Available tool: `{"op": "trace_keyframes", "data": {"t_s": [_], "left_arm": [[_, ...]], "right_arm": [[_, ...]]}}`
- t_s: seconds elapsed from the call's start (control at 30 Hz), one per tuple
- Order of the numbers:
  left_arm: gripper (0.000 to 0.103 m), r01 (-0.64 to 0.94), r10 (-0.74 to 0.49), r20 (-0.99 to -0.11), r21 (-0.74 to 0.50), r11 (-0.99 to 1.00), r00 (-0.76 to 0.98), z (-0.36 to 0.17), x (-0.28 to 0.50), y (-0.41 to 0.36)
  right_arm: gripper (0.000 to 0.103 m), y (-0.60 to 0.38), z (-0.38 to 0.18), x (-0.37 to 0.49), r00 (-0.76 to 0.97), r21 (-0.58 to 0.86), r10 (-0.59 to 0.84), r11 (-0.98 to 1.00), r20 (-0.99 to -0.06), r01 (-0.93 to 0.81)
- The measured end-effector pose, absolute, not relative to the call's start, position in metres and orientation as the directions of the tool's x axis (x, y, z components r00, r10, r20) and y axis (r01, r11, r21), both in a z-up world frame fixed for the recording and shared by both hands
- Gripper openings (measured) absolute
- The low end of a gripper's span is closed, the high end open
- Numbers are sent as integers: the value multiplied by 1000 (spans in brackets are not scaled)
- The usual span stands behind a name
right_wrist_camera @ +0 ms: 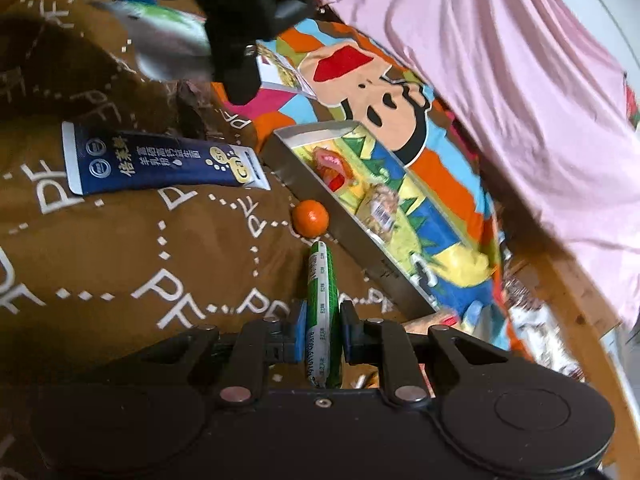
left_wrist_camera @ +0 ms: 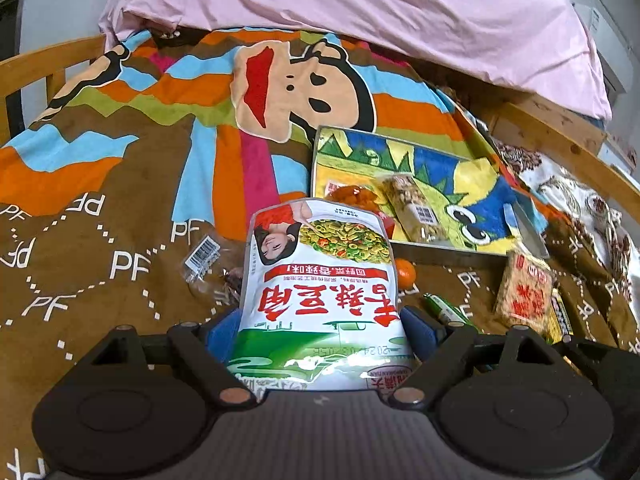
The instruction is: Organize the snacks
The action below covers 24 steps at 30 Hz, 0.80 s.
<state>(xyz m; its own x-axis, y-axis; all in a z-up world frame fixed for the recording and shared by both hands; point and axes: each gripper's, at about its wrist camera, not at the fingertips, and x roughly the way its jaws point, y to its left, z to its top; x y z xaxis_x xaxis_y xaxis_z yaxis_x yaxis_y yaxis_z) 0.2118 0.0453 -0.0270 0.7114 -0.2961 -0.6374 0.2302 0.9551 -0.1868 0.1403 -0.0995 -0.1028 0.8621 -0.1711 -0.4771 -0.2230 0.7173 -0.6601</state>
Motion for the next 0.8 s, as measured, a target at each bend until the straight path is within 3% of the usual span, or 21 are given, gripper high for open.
{"op": "trace_keyframes", "data": {"t_s": [0.43, 0.63, 0.8], "left_arm": [[87, 202, -248, -521, -145, 969, 816, -24, 240, 35], [87, 193, -288, -451, -245, 950, 845, -18, 283, 21], [87, 224, -302, -412, -229, 947, 860, -24, 321, -7]], "right_arm": [[19, -117, -85, 160, 916, -767, -185, 618, -357, -174], [19, -136, -74, 197, 933, -789, -162, 590, -320, -168], [19, -159, -66, 240, 935, -730, -196, 677, -295, -89]]}}
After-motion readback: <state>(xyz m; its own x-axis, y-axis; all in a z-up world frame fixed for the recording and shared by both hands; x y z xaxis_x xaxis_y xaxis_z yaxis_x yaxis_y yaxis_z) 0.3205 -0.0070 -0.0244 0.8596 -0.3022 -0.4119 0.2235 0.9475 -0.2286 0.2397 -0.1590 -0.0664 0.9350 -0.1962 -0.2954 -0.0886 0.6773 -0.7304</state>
